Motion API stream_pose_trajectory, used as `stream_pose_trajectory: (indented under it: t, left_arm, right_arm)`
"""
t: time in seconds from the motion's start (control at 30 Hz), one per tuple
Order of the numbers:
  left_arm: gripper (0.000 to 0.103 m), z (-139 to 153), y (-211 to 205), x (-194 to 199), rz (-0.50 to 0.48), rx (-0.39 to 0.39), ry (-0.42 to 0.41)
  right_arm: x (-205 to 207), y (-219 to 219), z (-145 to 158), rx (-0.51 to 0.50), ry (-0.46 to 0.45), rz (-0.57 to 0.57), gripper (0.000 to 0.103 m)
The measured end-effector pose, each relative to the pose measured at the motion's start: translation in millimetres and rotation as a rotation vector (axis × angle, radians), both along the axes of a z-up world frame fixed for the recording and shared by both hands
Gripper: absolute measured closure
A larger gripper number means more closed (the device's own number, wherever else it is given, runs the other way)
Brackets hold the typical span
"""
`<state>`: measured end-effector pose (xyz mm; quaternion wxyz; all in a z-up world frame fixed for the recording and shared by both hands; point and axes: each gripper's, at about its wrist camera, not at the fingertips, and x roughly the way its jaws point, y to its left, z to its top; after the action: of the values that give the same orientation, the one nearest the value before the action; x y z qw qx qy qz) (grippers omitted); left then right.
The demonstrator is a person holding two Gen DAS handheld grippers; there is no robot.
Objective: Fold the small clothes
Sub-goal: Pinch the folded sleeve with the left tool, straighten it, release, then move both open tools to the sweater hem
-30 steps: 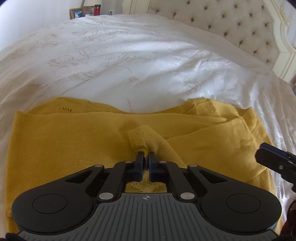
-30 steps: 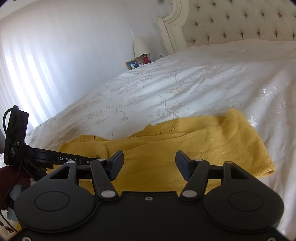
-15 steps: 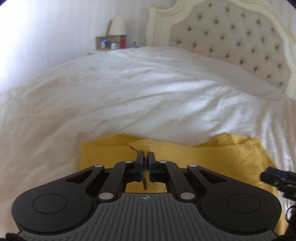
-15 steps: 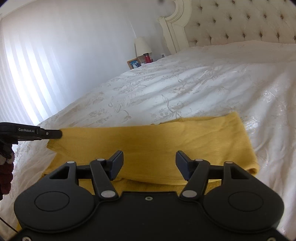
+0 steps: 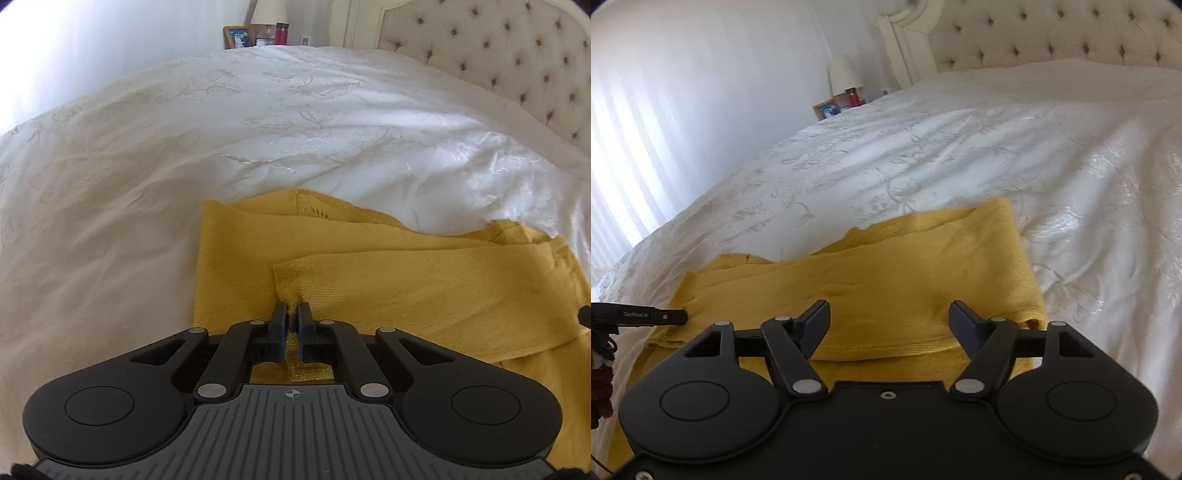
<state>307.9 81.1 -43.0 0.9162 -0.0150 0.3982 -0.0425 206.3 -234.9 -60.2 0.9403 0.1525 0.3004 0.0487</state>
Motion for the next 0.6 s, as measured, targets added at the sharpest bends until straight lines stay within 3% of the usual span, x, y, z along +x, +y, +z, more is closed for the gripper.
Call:
stream_pose_trajectory:
  t: [0.13, 0.23, 0.47, 0.53, 0.6]
  left_arm:
    - [0.098, -4.3, 9.1, 4.9, 0.063, 0.060, 0.001]
    - [0.097, -7.3, 23.9, 4.6, 0.095, 0.036, 0.013]
    - [0.095, 1.2, 27.9, -9.9, 0.066, 0.036, 0.019]
    - [0.083, 4.3, 30.9, -17.0, 0.067, 0.009, 0.025]
    - [0.063, 8.1, 32.5, -28.0, 0.066, -0.014, 0.020]
  right_arm:
    - [6.5, -20.7, -13.4, 0.052, 0.097, -0.105, 0.028]
    - [5.7, -25.2, -13.0, 0.080, 0.094, -0.115, 0.028]
    - [6.7, -16.1, -15.4, 0.026, 0.088, -0.080, 0.021]
    - [7.9, -14.4, -16.0, 0.015, 0.088, -0.073, 0.020]
    - [7.5, -12.7, -16.6, 0.001, 0.083, -0.064, 0.018]
